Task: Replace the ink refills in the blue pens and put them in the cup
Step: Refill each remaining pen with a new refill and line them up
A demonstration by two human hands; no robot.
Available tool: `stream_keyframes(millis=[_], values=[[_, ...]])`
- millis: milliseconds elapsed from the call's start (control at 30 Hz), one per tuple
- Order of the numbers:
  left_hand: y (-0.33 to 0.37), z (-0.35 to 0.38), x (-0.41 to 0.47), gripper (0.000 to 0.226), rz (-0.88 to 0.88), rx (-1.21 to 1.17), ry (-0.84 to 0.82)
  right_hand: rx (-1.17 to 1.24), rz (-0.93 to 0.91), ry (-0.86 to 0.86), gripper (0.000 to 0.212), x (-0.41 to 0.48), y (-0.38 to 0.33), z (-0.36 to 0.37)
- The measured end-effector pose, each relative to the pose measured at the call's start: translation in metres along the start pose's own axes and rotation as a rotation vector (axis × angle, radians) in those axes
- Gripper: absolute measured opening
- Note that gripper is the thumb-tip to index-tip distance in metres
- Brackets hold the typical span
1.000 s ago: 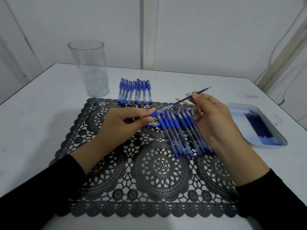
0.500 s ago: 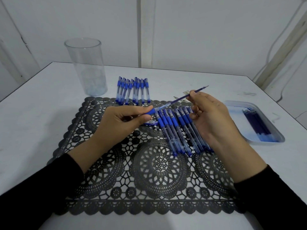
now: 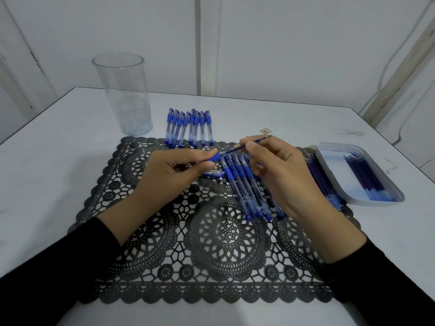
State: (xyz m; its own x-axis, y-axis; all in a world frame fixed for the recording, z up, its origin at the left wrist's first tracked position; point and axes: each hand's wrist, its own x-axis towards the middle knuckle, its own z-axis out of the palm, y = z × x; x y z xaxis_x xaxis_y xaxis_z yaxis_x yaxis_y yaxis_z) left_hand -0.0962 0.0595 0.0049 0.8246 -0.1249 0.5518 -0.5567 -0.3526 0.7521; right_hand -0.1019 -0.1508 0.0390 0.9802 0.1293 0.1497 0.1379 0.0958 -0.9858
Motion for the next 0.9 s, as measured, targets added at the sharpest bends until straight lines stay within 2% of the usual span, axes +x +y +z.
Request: stream_keyframes(millis=[167, 300, 567, 800, 900], values=[[0.001, -0.001, 0.000, 0.034, -0.005, -0.005, -0.003, -0.047, -0.041, 0.013, 0.002, 0.001, 0.003, -0.002], [0.001, -0.001, 0.000, 0.034, -0.006, -0.005, -0.013, -0.067, -0.082, -0.013, 0.007, 0.002, 0.007, -0.004], [0.000, -0.001, 0.000, 0.033, -0.006, 0.007, -0.021, -0.015, -0.043, -0.013, 0.010, 0.008, 0.010, 0.001], [0.001, -0.003, -0.001, 0.032, -0.013, 0.034, -0.012, -0.179, -0.007, -0.028, 0.012, 0.010, 0.013, 0.009], [-0.001, -0.010, 0.000, 0.030, -0.050, 0.074, 0.011, -0.434, -0.035, -0.054, 0.015, 0.011, 0.016, 0.002]])
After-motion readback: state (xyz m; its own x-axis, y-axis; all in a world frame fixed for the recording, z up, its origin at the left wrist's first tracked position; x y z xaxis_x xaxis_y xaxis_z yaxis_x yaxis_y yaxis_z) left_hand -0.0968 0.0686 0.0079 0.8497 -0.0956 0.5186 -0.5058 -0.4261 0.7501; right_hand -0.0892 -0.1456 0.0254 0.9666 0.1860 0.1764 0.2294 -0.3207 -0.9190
